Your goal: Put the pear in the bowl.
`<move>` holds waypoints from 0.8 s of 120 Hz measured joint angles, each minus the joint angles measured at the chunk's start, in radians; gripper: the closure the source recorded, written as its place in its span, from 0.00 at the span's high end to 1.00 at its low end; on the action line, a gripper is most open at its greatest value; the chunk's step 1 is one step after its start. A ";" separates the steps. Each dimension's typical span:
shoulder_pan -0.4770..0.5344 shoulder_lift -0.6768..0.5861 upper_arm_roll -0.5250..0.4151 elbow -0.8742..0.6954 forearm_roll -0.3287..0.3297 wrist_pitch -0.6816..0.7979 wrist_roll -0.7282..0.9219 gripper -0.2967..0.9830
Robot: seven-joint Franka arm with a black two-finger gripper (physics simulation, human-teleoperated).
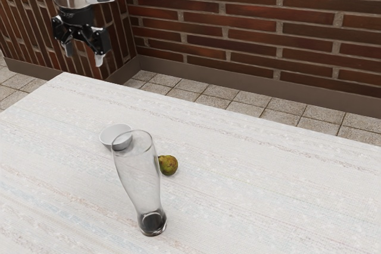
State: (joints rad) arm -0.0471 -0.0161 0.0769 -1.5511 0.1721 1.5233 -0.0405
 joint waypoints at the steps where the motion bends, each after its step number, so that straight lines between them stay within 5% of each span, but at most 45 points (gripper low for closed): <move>1: 0.002 0.000 0.000 0.000 0.000 0.000 0.000 0.77; 33: 0.063 0.074 -0.026 0.003 -0.016 0.010 -0.009 0.77; 54: -0.082 0.177 -0.077 0.007 -0.089 0.061 -0.017 0.77; 96: -0.078 0.327 -0.150 -0.072 -0.159 0.185 0.003 0.77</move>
State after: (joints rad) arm -0.1256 0.3108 -0.0731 -1.6236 0.0135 1.7086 -0.0373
